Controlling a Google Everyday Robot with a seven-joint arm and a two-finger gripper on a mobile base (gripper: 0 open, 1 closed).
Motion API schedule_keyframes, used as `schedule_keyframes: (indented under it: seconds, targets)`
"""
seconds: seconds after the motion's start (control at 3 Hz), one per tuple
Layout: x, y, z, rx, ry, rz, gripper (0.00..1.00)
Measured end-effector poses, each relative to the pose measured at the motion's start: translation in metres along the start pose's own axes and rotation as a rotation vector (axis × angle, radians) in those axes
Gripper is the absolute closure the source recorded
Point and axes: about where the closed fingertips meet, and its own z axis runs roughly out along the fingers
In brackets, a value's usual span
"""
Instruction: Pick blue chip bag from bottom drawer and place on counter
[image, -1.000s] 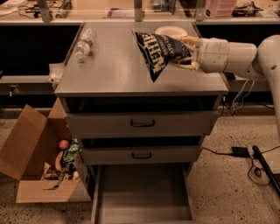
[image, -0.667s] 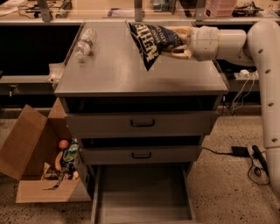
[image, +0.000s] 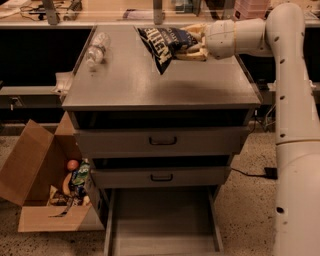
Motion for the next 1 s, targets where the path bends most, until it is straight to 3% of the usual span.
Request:
schedule_keyframes:
  seconds: [0.67, 1.0]
  targets:
    - [0.040, 0.012, 0.019, -0.112, 0.143, 0.077, 1.00]
    - [0.040, 0.012, 0.019, -0.113, 0.145, 0.078, 0.82]
